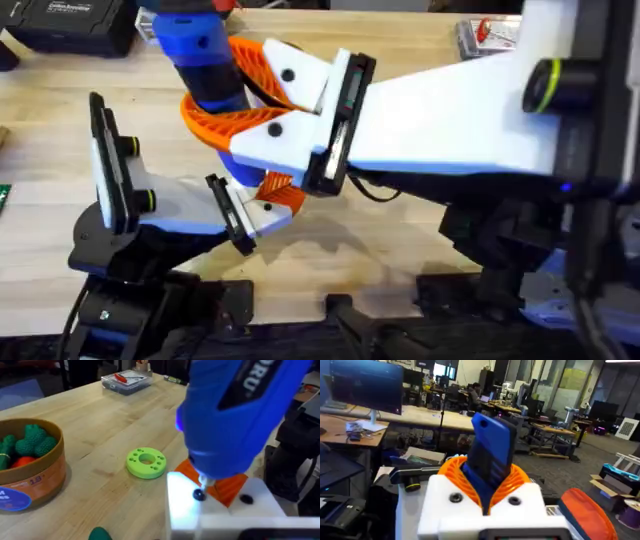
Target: Pick up the gripper from the table and insert it into the empty holder that is missing its gripper. Then pick up a screw, insert it into the mounting hole, and use the screwdriver to tighten it. Finally, clean up the table by picking up the vegetable and placing it into the bucket.
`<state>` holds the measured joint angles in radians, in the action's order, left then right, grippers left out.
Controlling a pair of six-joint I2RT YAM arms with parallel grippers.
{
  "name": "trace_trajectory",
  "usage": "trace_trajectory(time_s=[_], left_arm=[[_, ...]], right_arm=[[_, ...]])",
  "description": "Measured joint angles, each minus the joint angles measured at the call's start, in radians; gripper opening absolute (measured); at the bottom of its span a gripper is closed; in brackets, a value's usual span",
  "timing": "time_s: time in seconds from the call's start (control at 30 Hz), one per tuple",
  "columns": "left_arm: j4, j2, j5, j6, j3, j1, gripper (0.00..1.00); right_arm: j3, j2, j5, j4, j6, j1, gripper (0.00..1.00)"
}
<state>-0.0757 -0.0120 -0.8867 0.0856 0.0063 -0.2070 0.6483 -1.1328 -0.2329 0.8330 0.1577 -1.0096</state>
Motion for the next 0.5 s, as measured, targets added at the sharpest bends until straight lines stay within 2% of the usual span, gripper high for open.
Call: trace_trajectory(time_s=[0.5], left_arm=[[0.0, 0.0, 0.0, 0.0, 0.0, 0.0, 0.005]], right_arm=[[0.0, 0.0, 0.0, -0.004, 0.011, 0.001, 0.025]])
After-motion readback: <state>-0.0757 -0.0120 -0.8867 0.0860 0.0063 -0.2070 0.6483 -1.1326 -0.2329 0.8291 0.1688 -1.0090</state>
